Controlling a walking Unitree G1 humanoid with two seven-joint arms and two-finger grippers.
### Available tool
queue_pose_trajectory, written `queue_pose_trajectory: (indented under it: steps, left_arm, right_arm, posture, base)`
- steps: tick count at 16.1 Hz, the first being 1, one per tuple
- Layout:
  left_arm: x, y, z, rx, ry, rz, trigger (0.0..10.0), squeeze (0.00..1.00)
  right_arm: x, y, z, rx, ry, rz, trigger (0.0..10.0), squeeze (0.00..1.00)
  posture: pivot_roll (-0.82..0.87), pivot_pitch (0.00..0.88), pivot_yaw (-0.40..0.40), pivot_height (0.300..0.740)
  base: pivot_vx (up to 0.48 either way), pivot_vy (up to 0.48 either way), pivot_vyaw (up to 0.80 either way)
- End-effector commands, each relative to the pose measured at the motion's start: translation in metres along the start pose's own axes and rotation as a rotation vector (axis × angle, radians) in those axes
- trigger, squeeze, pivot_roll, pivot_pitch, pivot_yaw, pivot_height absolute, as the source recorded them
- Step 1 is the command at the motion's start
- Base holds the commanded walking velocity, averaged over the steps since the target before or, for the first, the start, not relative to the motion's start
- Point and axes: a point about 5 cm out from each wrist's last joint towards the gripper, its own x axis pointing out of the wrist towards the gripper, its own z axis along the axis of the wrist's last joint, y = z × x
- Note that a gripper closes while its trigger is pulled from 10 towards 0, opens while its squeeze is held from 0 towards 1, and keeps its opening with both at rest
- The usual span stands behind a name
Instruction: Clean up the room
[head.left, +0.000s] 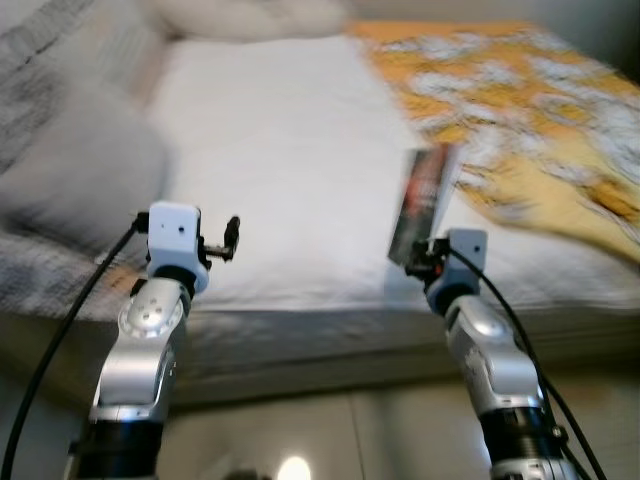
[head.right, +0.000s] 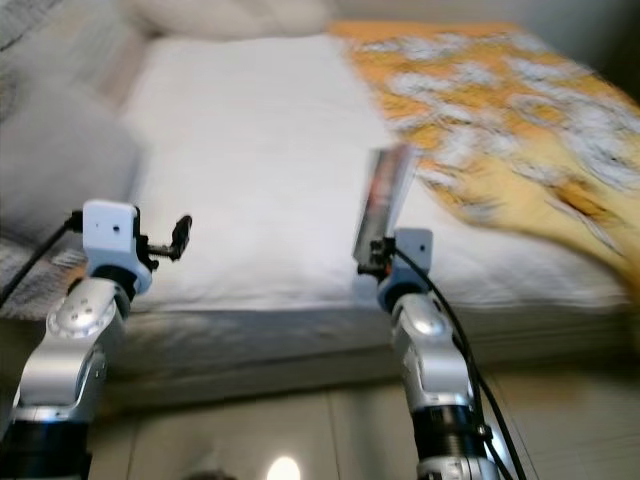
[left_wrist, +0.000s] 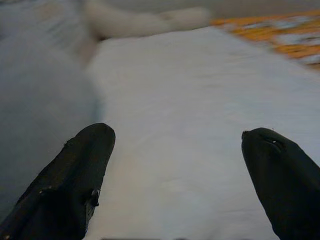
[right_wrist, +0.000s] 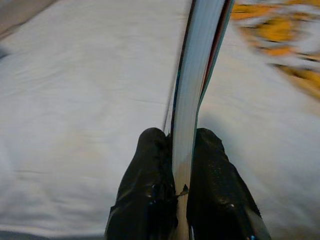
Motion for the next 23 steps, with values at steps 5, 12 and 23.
queue_pose_trajectory:
  steps: [5,12,23]
  left_arm:
    - [-0.0021,0.0090,-0.0043,0.004,0.022,0.024,10.0,0.25]
    - [-0.0028,0.0053,-0.0053,-0.001,0.025,-0.007,10.0,0.25]
    - [-0.0023,0.0062,-0.0040,-0.013,0.027,-0.011,10.0,0.25]
  right_arm:
    - [0.0037,0.0175,0.0126,-0.006,-0.053,0.071,10.0,0.00]
    - [0.0037,0.0183,0.0123,-0.015,-0.052,0.079,10.0,0.00]
    - [0.0041,0.0183,0.0136,-0.039,-0.061,0.079,10.0,0.00]
  posture:
    - [0.05,0.000,-0.015,0.740]
    - [0.05,0.000,-0.014,0.740]
    - [0.05,0.000,-0.012,0.740]
  base:
    - [0.330,0.000,0.31]
    - [0.331,0.000,0.00]
    - [0.340,0.000,-0.17]
